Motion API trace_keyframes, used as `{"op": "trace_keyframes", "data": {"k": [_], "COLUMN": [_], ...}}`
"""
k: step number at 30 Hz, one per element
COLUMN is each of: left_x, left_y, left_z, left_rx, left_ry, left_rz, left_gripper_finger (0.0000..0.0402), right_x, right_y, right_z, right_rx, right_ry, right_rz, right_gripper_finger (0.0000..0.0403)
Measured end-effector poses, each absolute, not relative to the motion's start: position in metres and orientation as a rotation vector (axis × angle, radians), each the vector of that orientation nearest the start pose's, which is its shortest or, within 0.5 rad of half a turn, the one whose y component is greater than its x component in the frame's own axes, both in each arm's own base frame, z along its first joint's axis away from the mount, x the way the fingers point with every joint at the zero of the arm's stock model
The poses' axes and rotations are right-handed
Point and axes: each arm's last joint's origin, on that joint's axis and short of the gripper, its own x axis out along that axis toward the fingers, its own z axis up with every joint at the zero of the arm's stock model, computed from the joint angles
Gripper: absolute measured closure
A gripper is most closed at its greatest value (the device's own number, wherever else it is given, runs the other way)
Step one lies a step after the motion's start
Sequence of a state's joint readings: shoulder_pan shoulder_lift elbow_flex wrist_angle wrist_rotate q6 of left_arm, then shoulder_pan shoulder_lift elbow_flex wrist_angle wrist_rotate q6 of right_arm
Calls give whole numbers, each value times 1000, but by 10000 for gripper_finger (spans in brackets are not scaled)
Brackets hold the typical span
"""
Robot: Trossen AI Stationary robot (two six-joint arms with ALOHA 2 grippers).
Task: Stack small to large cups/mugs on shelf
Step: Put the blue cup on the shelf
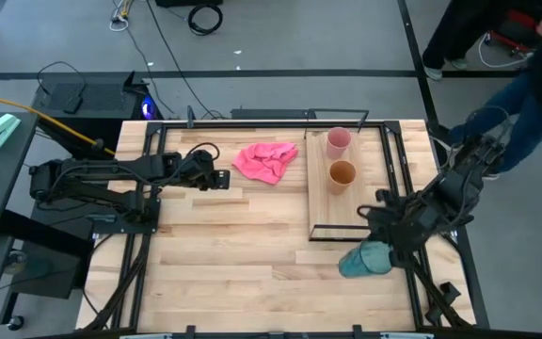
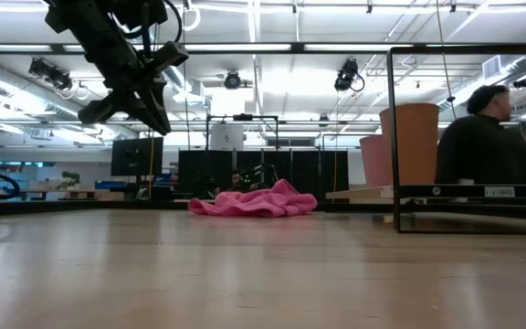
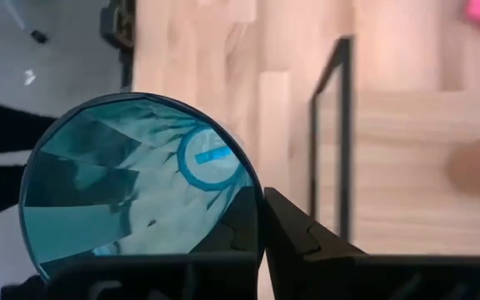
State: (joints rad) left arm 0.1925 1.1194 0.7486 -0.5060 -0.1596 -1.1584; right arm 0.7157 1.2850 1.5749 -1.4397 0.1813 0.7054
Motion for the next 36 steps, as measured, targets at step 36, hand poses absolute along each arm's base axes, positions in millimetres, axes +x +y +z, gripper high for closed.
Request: {"op": "trace_keyframes", "data": {"k": [36], "left_x": [211], "left_y": [46], "left_z": [234], "left_rx": [-1056], "left_ry": [603], "left_rz": [800], "left_gripper_finger": [374], "right_x": [148], "right_y": [12], "right_z": [463], "right_rx": [64], "right_ry": [919], "right_rz": [-215], "right_gripper_finger": [396]}}
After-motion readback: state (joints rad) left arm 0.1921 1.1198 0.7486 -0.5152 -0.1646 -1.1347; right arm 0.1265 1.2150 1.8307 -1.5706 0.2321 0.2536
